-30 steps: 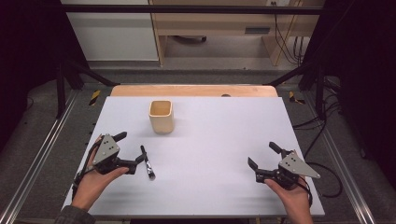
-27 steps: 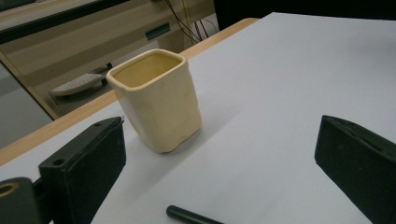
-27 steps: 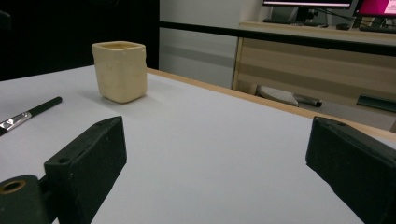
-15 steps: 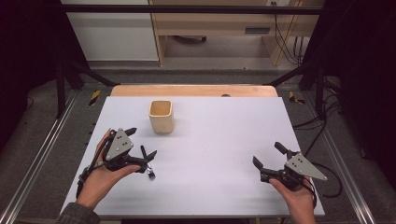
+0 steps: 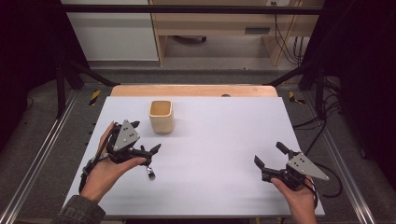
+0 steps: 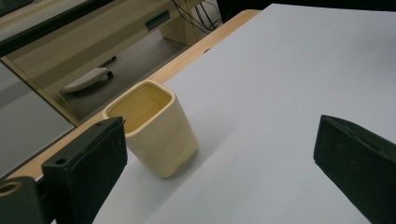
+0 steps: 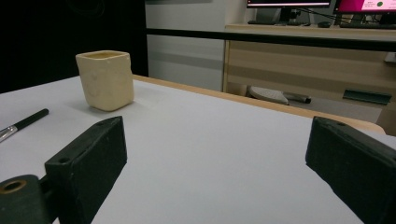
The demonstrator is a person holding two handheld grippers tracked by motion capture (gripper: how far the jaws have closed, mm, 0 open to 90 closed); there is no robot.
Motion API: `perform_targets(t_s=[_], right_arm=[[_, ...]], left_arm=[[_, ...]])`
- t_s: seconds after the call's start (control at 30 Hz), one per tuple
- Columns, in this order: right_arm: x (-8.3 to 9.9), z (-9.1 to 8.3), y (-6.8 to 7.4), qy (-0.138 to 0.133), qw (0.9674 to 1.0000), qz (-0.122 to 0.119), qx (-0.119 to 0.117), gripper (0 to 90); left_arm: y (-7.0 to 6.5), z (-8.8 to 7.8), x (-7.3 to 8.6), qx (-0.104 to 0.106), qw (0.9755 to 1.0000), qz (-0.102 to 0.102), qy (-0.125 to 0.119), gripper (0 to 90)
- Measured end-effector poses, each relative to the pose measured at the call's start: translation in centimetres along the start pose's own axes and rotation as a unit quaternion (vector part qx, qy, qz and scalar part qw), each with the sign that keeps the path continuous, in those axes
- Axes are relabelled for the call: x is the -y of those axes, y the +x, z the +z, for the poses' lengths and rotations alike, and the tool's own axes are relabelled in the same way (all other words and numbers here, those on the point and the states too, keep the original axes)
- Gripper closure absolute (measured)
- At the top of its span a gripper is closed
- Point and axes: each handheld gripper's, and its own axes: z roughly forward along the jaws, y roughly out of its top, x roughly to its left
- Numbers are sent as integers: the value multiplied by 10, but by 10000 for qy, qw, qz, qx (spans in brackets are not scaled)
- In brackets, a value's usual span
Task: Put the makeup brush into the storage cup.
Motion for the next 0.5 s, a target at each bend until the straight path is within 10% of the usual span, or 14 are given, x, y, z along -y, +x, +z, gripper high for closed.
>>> perform_targets(t_s=[0.5], right_arm=[[0,0,0,15,10000,-2,-3,59]], left_arm=[[4,3,3,107,9995,203,221,25]])
